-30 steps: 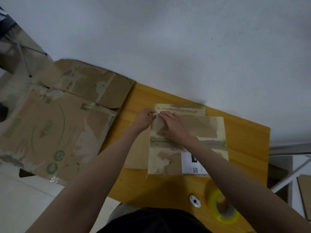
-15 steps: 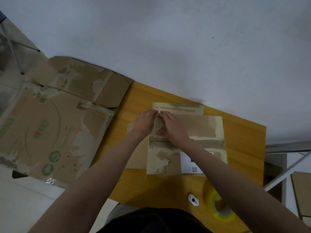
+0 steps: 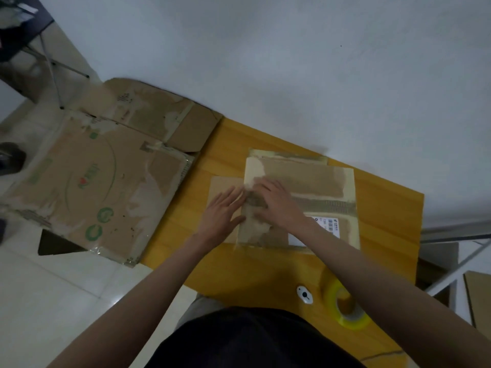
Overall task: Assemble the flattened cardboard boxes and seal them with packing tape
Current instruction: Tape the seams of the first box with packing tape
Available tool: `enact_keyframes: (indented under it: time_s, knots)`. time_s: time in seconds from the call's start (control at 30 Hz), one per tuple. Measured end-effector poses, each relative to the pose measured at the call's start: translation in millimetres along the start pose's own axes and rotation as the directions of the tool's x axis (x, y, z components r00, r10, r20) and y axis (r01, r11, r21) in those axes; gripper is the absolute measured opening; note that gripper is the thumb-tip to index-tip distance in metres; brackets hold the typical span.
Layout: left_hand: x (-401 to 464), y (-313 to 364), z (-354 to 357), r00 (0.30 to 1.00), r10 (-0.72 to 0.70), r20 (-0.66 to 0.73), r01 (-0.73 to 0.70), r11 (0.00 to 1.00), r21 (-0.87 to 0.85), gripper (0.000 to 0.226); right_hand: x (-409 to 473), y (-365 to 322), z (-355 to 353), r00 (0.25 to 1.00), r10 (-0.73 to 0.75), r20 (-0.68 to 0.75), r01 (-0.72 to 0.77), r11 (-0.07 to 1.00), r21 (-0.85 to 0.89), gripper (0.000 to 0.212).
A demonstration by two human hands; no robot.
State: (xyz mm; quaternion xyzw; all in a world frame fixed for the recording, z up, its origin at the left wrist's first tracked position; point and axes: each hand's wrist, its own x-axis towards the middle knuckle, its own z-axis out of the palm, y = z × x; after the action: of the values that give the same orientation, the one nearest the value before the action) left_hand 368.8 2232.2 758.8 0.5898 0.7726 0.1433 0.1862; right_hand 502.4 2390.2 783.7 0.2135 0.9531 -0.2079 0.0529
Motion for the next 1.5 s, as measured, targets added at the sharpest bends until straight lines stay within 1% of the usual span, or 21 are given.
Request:
enact_keyframes:
  time_s: [0.1, 0.2, 0.37, 0.4, 0.47, 0.53, 0.6, 0.67, 0.7, 0.83, 0.9, 0.97, 1.03, 1.1, 1.17, 1.23, 1.3, 1.33, 1.4, 1.43, 1.5]
  knots:
    - [-32, 0, 6, 0.999, 0.033, 0.021, -0.034, 0.999, 0.019, 0.067, -18, -13, 7, 0.997, -0.073, -0.013, 0.073, 0.997, 0.011, 0.048]
    - [-51, 8, 6, 0.998, 0.048, -0.041, -0.047, 0.999, 0.024, 0.067, -34, -23, 14, 0.994, -0.107, -0.013, 0.107, 0.994, 0.028, 0.044]
    - [-59, 28, 14, 0.996, -0.055, -0.069, 0.055, 0.998, -0.006, 0.061, -50, -31, 21, 0.991, -0.131, 0.034, 0.130, 0.990, 0.051, 0.046]
    - [-60, 30, 17, 0.995, -0.067, -0.075, 0.067, 0.998, -0.010, 0.057, -53, -31, 22, 0.991, -0.132, 0.040, 0.130, 0.991, 0.045, 0.050]
    - [-59, 34, 20, 0.993, -0.081, -0.089, 0.079, 0.997, -0.028, 0.041, -56, -31, 20, 0.991, -0.125, 0.051, 0.124, 0.992, 0.025, 0.059]
    - [-57, 35, 19, 0.991, -0.093, -0.094, 0.089, 0.995, -0.045, 0.028, -58, -32, 19, 0.991, -0.111, 0.070, 0.111, 0.994, 0.014, 0.061]
    - [-53, 33, 14, 0.995, -0.083, -0.054, 0.081, 0.996, -0.030, 0.021, -57, -32, 18, 0.991, -0.100, 0.092, 0.100, 0.995, 0.006, 0.061]
    - [-48, 29, 8, 1.000, -0.025, 0.014, 0.025, 0.999, 0.026, 0.017, -57, -32, 18, 0.990, -0.084, 0.111, 0.085, 0.996, -0.005, 0.067]
    - [-45, 28, 4, 0.999, 0.023, 0.045, -0.025, 0.998, 0.059, 0.017, -56, -31, 18, 0.990, -0.077, 0.114, 0.078, 0.997, -0.005, 0.069]
    - [-27, 24, -14, 0.973, 0.184, 0.136, -0.204, 0.967, 0.151, 0.038, -56, -30, 18, 0.993, -0.082, 0.088, 0.082, 0.997, 0.005, 0.070]
    - [-19, 23, -20, 0.965, 0.178, 0.192, -0.216, 0.955, 0.201, 0.048, -56, -29, 20, 0.994, -0.083, 0.073, 0.083, 0.997, 0.010, 0.063]
    - [-16, 28, -17, 0.973, 0.073, 0.218, -0.118, 0.973, 0.199, 0.054, -56, -29, 21, 0.996, -0.079, 0.048, 0.078, 0.997, 0.027, 0.053]
    - [-19, 37, -9, 0.983, -0.089, 0.159, 0.070, 0.990, 0.127, 0.041, -56, -28, 21, 0.996, -0.074, 0.039, 0.073, 0.997, 0.033, 0.051]
    - [-26, 44, 1, 0.962, -0.266, 0.055, 0.265, 0.964, 0.016, 0.025, -56, -27, 21, 0.997, -0.065, 0.052, 0.062, 0.997, 0.050, 0.057]
    - [-32, 47, 8, 0.920, -0.393, -0.002, 0.391, 0.916, -0.088, 0.019, -57, -25, 24, 0.997, -0.052, 0.064, 0.047, 0.996, 0.070, 0.063]
    - [-35, 48, 12, 0.882, -0.469, 0.041, 0.468, 0.864, -0.183, 0.022, -56, -23, 29, 0.997, -0.036, 0.073, 0.029, 0.995, 0.096, 0.069]
    - [-35, 48, 10, 0.867, -0.483, 0.121, 0.498, 0.833, -0.240, 0.037, -56, -22, 32, 0.996, -0.033, 0.079, 0.025, 0.994, 0.102, 0.071]
    - [-34, 47, 7, 0.872, -0.467, 0.144, 0.489, 0.841, -0.233, 0.043, -56, -22, 31, 0.996, -0.039, 0.081, 0.030, 0.994, 0.102, 0.069]
    - [-26, 41, -2, 0.907, -0.388, 0.165, 0.413, 0.897, -0.159, 0.044, -56, -19, 27, 0.992, -0.047, 0.113, 0.033, 0.992, 0.123, 0.063]
    - [-21, 37, -8, 0.926, -0.326, 0.190, 0.349, 0.932, -0.100, 0.044, -55, -18, 25, 0.988, -0.051, 0.143, 0.031, 0.990, 0.140, 0.058]
    - [-11, 29, -23, 0.948, -0.162, 0.275, 0.154, 0.987, 0.051, 0.044, -54, -15, 21, 0.981, -0.074, 0.180, 0.039, 0.981, 0.191, 0.048]
